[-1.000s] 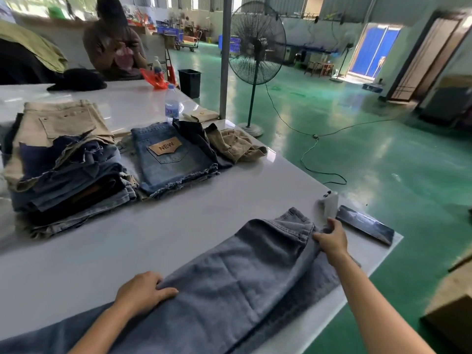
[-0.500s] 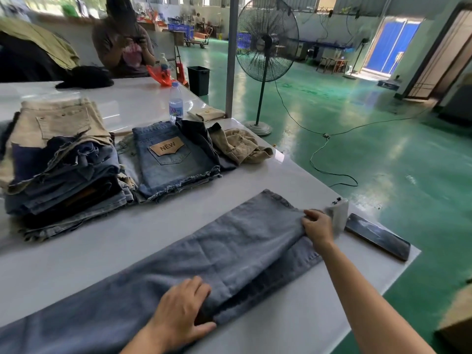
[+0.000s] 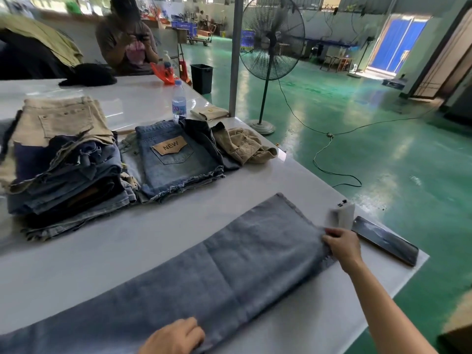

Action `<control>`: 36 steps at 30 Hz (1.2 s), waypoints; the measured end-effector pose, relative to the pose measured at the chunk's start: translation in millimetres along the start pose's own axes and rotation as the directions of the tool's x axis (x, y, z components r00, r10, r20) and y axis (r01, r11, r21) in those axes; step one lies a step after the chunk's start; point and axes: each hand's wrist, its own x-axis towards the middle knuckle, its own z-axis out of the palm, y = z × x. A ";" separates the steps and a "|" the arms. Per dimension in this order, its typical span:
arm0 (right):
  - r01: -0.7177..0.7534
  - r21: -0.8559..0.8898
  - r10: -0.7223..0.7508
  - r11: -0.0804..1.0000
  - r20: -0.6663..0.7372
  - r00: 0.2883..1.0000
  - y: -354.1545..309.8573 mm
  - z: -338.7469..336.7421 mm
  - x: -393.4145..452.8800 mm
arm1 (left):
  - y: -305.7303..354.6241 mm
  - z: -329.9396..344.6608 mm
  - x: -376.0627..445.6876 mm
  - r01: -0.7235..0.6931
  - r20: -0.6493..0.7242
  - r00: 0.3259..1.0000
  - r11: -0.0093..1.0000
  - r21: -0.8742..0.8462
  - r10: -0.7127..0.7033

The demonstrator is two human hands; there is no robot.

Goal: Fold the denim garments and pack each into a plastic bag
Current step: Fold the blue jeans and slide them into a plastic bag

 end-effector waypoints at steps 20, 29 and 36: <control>0.096 -0.316 -0.076 0.944 0.077 0.994 -56.2 -15.1 37.6 | -22.9 26.6 -35.7 0.567 -0.287 0.809 0.809 0.151 -0.513; 0.138 -0.867 -0.022 0.479 0.146 0.989 -72.3 49.1 43.6 | -27.7 21.6 -50.9 0.603 -0.433 0.748 0.788 0.124 -0.504; 0.915 -0.167 -0.583 0.369 0.725 0.367 -97.8 162.0 -102.5 | -26.5 10.8 -154.0 0.561 -0.511 0.744 0.818 0.128 -0.431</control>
